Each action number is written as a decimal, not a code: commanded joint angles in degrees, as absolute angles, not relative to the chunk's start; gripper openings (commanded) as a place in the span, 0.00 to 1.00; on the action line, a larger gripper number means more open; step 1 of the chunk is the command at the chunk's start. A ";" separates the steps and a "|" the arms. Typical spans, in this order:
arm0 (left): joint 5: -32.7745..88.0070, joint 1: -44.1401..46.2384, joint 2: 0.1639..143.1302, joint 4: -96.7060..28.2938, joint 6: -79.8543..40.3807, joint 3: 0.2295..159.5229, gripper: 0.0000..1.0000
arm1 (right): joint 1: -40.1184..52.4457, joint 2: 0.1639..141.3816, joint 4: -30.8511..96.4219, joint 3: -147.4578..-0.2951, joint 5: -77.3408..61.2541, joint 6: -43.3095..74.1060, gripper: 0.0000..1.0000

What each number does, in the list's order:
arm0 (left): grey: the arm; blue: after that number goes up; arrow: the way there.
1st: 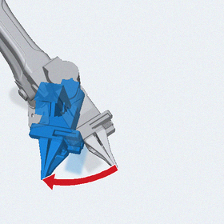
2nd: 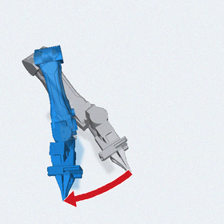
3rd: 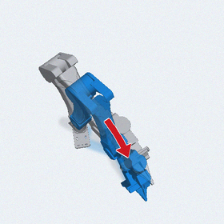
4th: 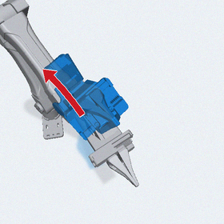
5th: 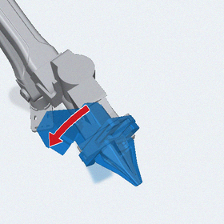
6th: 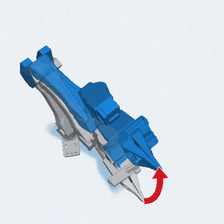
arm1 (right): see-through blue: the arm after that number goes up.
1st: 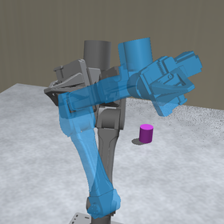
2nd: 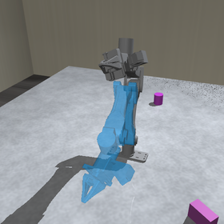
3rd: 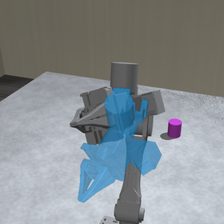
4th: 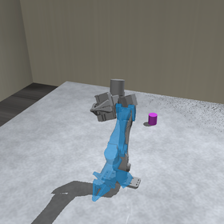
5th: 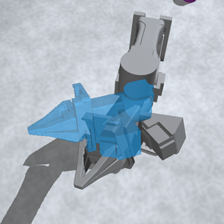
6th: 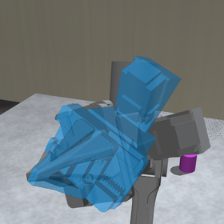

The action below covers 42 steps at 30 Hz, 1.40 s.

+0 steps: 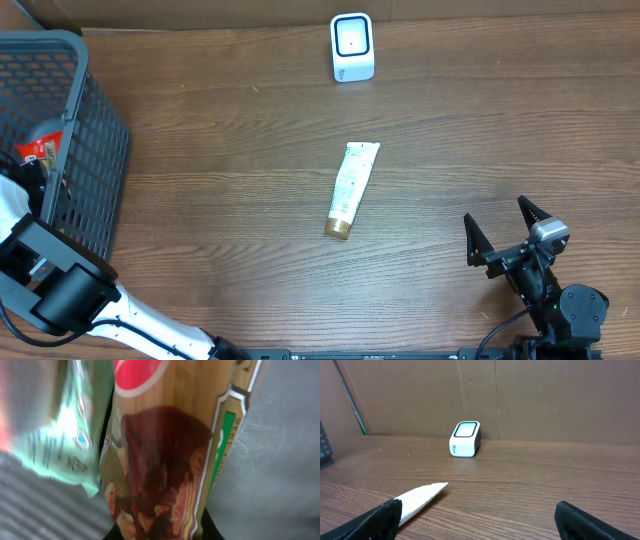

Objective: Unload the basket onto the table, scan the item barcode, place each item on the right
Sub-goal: 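Reach the left gripper back into the basket toward the pasta pack, then lift the orange pasta pack and lay it beside the tube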

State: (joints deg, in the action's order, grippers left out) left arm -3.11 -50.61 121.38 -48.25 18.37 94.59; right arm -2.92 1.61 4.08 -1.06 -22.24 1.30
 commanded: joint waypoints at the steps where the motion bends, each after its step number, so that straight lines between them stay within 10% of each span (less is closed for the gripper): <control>1: -1.08 -51.09 123.79 -49.50 14.59 93.95 0.04 | -2.63 1.69 3.81 -0.82 -22.15 1.54 1.00; 25: 34.17 -43.42 94.91 -55.59 -0.43 132.00 0.04 | -2.63 1.69 3.68 -0.82 -22.17 1.54 1.00; 35: 32.40 -17.56 96.09 -81.43 4.36 123.09 0.04 | -2.63 1.69 3.68 -0.82 -22.20 1.54 1.00; 42: 28.77 -0.38 100.92 -67.83 -4.89 98.15 0.04 | -2.63 1.69 3.70 -0.82 -22.17 1.56 1.00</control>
